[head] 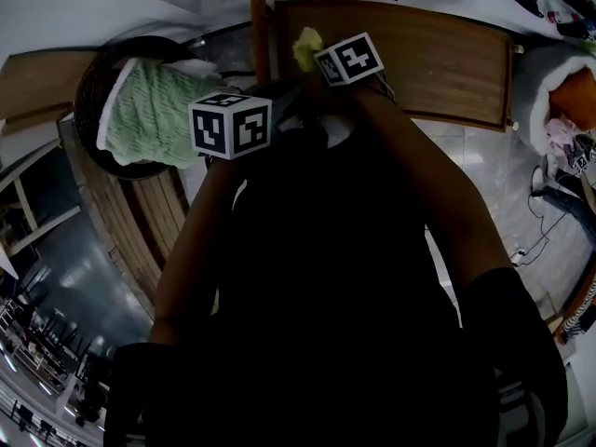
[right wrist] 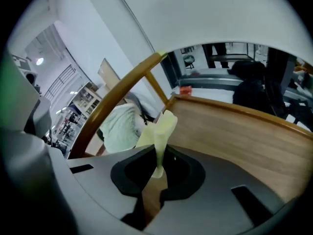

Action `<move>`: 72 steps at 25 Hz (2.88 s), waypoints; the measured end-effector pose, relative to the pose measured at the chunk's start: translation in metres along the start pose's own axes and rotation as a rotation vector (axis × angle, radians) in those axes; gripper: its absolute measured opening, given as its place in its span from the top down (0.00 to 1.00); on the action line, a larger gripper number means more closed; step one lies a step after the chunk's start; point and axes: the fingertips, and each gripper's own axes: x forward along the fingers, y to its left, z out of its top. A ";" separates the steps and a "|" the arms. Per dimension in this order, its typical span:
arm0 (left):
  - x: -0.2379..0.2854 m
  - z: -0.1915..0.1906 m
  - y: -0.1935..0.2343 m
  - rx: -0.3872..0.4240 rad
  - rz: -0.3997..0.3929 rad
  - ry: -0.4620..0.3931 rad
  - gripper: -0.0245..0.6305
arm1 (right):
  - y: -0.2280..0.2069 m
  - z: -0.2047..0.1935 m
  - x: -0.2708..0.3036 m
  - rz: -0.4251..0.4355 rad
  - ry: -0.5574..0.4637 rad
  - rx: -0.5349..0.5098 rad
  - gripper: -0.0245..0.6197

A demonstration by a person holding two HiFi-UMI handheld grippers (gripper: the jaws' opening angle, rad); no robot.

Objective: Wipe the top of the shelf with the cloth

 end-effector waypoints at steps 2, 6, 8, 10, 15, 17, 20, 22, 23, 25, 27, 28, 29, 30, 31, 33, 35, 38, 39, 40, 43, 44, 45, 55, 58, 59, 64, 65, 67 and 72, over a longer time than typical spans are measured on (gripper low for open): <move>-0.005 -0.009 0.008 -0.019 -0.004 -0.001 0.95 | 0.023 -0.004 0.024 0.048 0.031 -0.035 0.89; -0.003 -0.023 0.014 -0.005 -0.014 0.037 0.95 | 0.030 -0.018 0.054 0.017 0.103 -0.091 0.89; 0.000 -0.026 0.014 0.020 -0.012 0.056 0.95 | 0.033 -0.025 0.059 0.017 0.129 -0.098 0.89; 0.003 -0.027 0.014 0.033 -0.007 0.069 0.95 | 0.034 -0.032 0.061 0.013 0.157 -0.112 0.89; 0.016 -0.029 0.026 -0.010 0.035 0.098 0.95 | 0.028 -0.034 0.059 0.029 0.163 -0.113 0.89; 0.024 -0.031 0.031 -0.017 0.065 0.112 0.95 | 0.018 -0.037 0.052 0.026 0.160 -0.113 0.89; 0.041 -0.032 0.030 -0.046 0.073 0.113 0.95 | -0.002 -0.048 0.037 0.029 0.181 -0.114 0.89; 0.056 -0.034 0.024 -0.053 0.077 0.116 0.95 | -0.020 -0.059 0.023 0.025 0.199 -0.100 0.89; 0.064 -0.035 0.021 -0.051 0.083 0.122 0.95 | -0.029 -0.065 0.016 0.024 0.208 -0.091 0.89; 0.083 -0.035 0.012 -0.051 0.087 0.133 0.95 | -0.049 -0.077 0.000 0.018 0.230 -0.073 0.89; 0.103 -0.034 0.003 -0.064 0.080 0.139 0.95 | -0.069 -0.087 -0.015 0.007 0.247 -0.056 0.89; 0.113 -0.033 -0.003 -0.071 0.075 0.145 0.95 | -0.079 -0.091 -0.022 0.002 0.245 -0.053 0.89; 0.123 -0.033 -0.008 -0.074 0.070 0.152 0.95 | -0.089 -0.094 -0.028 -0.004 0.238 -0.050 0.89; 0.133 -0.033 -0.015 -0.075 0.063 0.159 0.95 | -0.098 -0.099 -0.035 -0.009 0.234 -0.047 0.89; 0.143 -0.033 -0.022 -0.075 0.055 0.166 0.95 | -0.107 -0.104 -0.042 -0.015 0.233 -0.041 0.89; 0.162 -0.031 -0.037 -0.071 0.035 0.176 0.95 | -0.127 -0.113 -0.057 -0.034 0.228 -0.032 0.89; 0.179 -0.027 -0.051 -0.059 0.016 0.183 0.95 | -0.148 -0.123 -0.072 -0.061 0.224 -0.022 0.89; 0.202 -0.024 -0.072 -0.044 -0.008 0.197 0.95 | -0.175 -0.137 -0.096 -0.092 0.208 0.000 0.89; 0.209 -0.024 -0.078 -0.041 -0.015 0.202 0.95 | -0.184 -0.142 -0.104 -0.101 0.199 0.004 0.89; 0.215 -0.025 -0.084 -0.039 -0.022 0.208 0.95 | -0.192 -0.148 -0.112 -0.106 0.191 0.014 0.89; 0.232 -0.026 -0.100 -0.029 -0.037 0.221 0.95 | -0.218 -0.169 -0.135 -0.128 0.183 0.077 0.89; 0.236 -0.027 -0.105 -0.025 -0.041 0.224 0.95 | -0.227 -0.175 -0.142 -0.139 0.176 0.098 0.89; 0.240 -0.028 -0.109 -0.022 -0.046 0.227 0.95 | -0.236 -0.180 -0.150 -0.153 0.167 0.118 0.89; 0.259 -0.028 -0.141 0.014 -0.078 0.237 0.95 | -0.311 -0.228 -0.222 -0.374 0.141 0.314 0.89; 0.260 -0.023 -0.149 0.024 -0.084 0.222 0.95 | -0.325 -0.238 -0.241 -0.449 0.143 0.363 0.89; 0.259 -0.022 -0.150 0.023 -0.084 0.216 0.95 | -0.329 -0.242 -0.245 -0.477 0.146 0.397 0.89; 0.248 -0.022 -0.153 0.016 -0.087 0.190 0.95 | -0.345 -0.254 -0.264 -0.596 0.134 0.500 0.89; 0.244 -0.022 -0.153 0.015 -0.087 0.185 0.95 | -0.347 -0.256 -0.268 -0.618 0.137 0.509 0.89; 0.236 -0.024 -0.150 0.010 -0.083 0.174 0.95 | -0.350 -0.258 -0.274 -0.656 0.144 0.517 0.89; 0.207 -0.027 -0.134 -0.013 -0.075 0.141 0.95 | -0.350 -0.254 -0.275 -0.698 0.108 0.538 0.89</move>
